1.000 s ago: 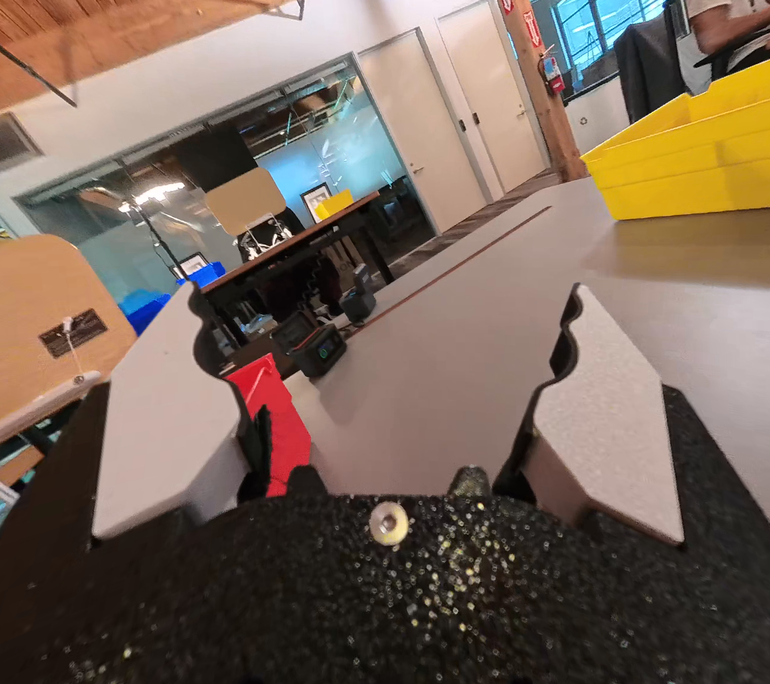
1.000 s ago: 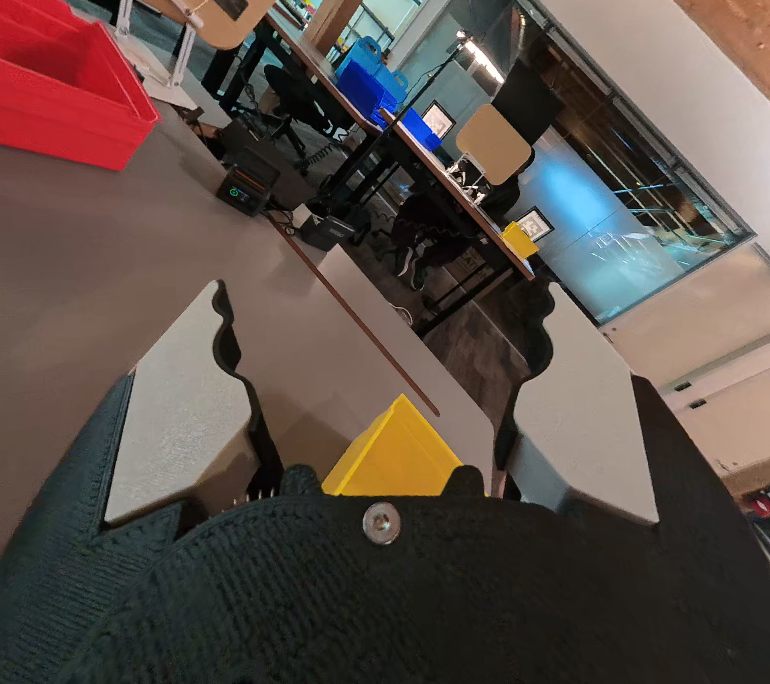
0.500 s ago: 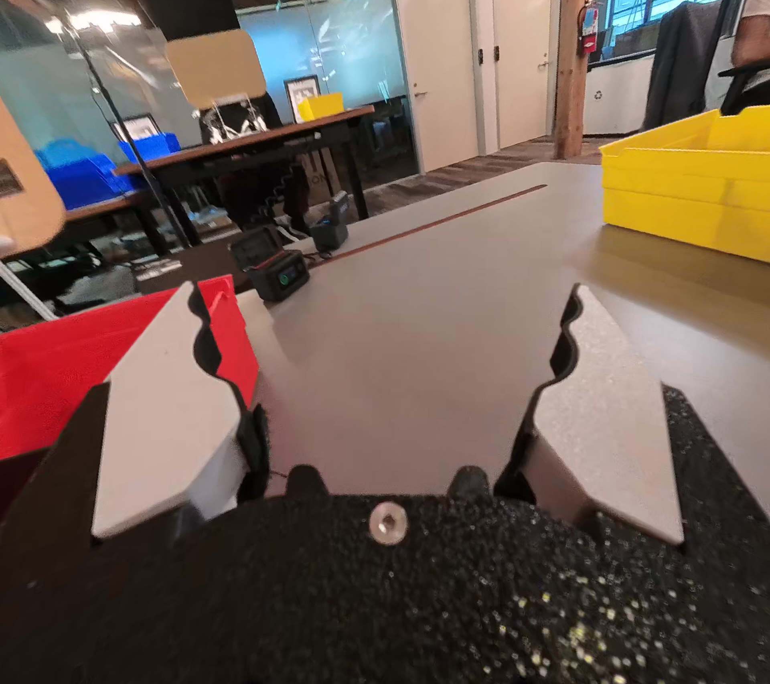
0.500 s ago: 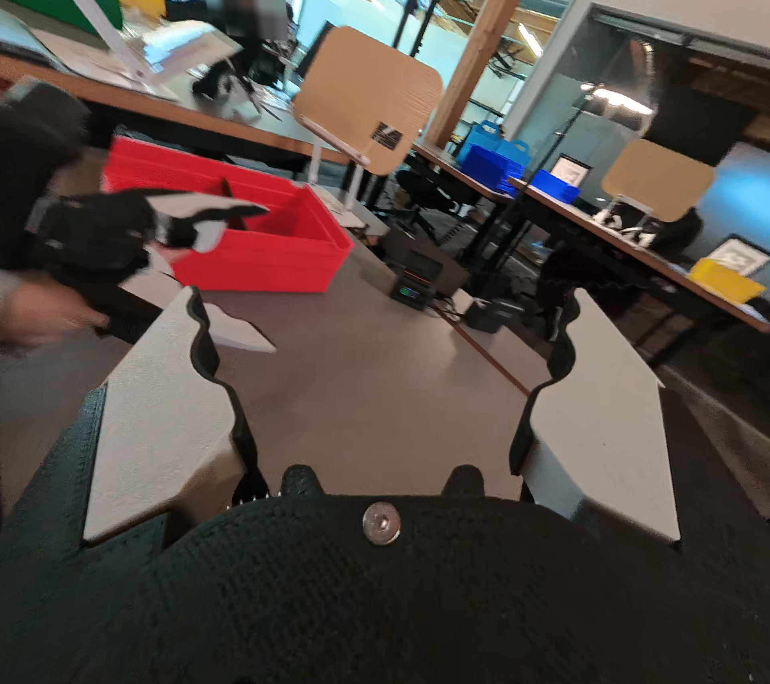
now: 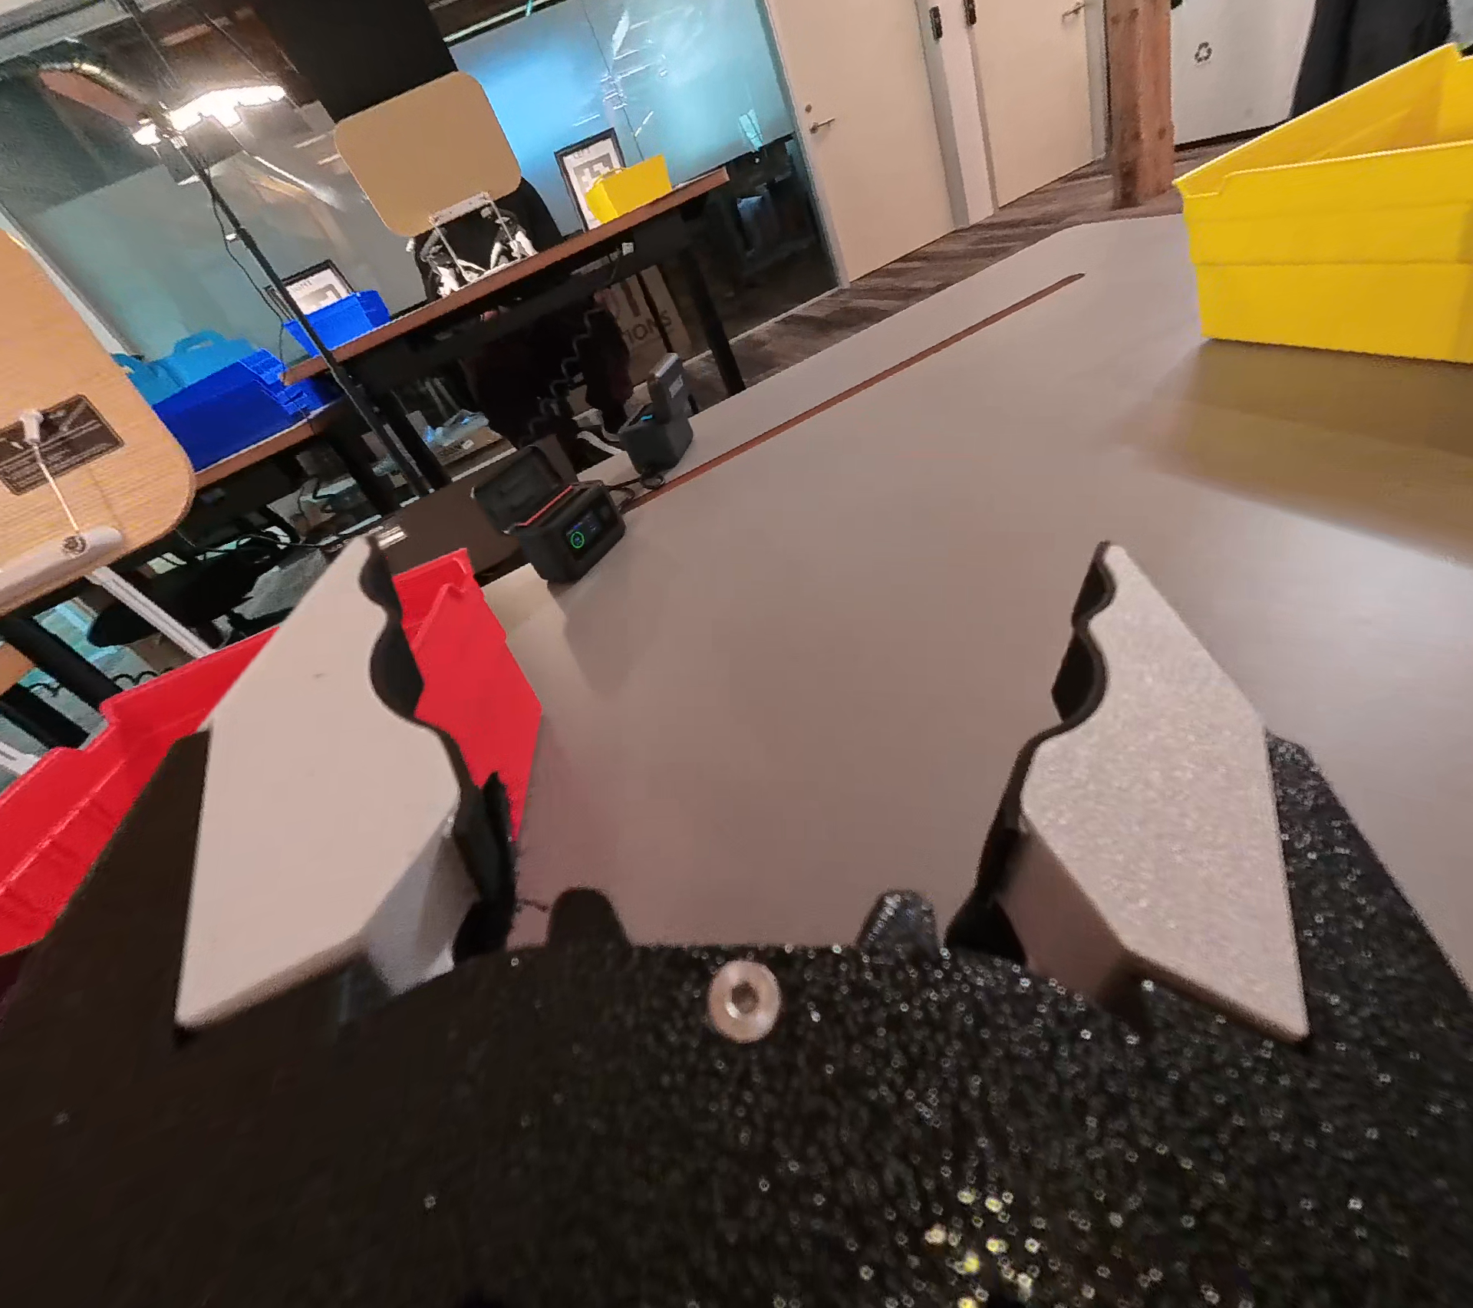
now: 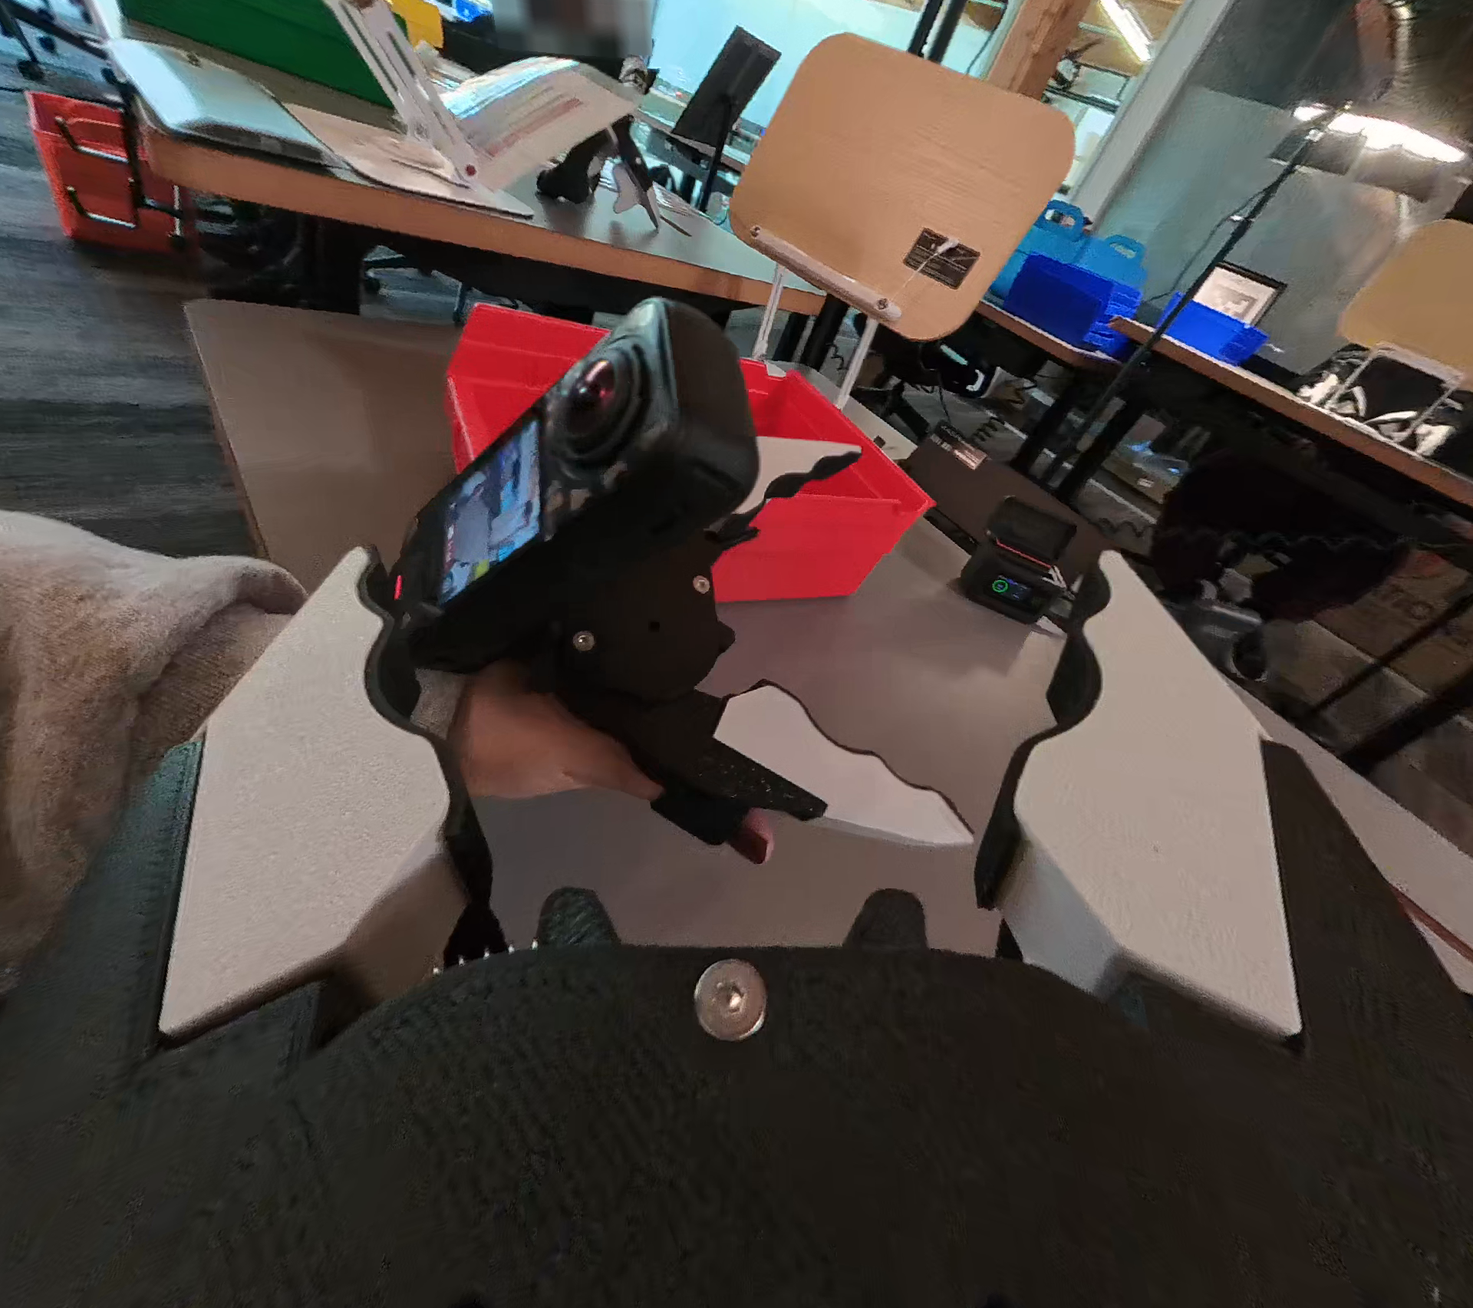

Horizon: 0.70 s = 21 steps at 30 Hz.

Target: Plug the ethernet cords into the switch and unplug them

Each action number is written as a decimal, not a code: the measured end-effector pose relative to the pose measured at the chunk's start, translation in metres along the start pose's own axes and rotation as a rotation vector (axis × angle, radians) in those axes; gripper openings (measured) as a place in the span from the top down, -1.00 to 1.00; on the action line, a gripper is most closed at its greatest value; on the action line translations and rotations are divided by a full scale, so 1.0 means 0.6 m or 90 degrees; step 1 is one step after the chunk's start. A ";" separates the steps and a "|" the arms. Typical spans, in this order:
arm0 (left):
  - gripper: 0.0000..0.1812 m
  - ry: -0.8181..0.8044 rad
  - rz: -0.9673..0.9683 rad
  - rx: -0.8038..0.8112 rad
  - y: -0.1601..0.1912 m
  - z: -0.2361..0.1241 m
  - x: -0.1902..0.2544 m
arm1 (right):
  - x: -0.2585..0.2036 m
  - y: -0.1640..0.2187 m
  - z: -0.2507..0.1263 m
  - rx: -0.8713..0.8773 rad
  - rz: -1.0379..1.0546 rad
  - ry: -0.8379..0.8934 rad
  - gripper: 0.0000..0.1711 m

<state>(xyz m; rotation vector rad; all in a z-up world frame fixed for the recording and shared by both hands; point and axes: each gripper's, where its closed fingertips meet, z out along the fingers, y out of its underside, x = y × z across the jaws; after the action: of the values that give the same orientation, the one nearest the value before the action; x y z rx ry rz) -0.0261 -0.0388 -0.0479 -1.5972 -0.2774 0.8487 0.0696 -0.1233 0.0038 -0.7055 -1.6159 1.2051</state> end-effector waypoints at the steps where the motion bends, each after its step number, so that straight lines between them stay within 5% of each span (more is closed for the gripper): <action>1: -0.75 -0.010 0.006 0.000 0.001 0.000 -0.004 | -0.004 0.003 0.000 -0.002 0.000 0.006 -0.86; 21: -0.75 -0.078 0.106 -0.018 0.004 0.001 -0.027 | 0.001 0.046 0.001 -0.035 0.053 0.071 -0.86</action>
<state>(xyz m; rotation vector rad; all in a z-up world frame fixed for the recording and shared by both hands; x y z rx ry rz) -0.0384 -0.0489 -0.0441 -1.6128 -0.2464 1.0765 0.0662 -0.1136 -0.0215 -0.8667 -1.5449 1.1642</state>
